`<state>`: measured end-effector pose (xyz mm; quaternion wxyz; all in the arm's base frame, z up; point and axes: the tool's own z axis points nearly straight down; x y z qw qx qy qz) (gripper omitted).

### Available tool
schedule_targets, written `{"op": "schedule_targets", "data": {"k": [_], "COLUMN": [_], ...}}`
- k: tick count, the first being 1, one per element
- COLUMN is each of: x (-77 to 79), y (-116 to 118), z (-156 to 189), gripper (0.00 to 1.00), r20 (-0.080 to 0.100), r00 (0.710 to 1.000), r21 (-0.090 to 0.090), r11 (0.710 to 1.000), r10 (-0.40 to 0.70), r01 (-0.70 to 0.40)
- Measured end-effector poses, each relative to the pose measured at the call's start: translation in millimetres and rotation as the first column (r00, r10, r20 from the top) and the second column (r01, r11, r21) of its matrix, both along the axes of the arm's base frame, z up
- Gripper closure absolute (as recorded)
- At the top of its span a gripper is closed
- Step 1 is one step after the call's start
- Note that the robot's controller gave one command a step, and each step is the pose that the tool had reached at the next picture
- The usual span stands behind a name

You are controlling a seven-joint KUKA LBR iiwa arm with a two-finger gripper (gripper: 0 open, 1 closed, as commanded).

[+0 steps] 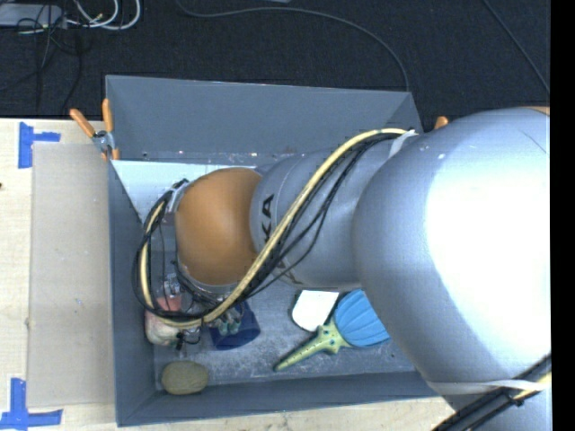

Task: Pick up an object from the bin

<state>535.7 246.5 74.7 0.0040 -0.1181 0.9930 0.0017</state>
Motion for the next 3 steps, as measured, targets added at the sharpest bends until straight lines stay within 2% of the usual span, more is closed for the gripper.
{"op": "schedule_targets", "data": {"k": [1,2,3], "x": [-0.5,-3.0,-1.0], "y": [0,-1,0], "z": [2,16,26], "gripper": [1.00,1.00,1.00], "r20": [-0.001,-0.008,-0.002], "r00": [1.000,1.000,1.000], "r21": [0.000,-0.004,-0.001], "r11": [1.000,1.000,1.000], "r10": [-0.001,-0.001,-0.002], "r01": [0.001,0.001,0.002]}}
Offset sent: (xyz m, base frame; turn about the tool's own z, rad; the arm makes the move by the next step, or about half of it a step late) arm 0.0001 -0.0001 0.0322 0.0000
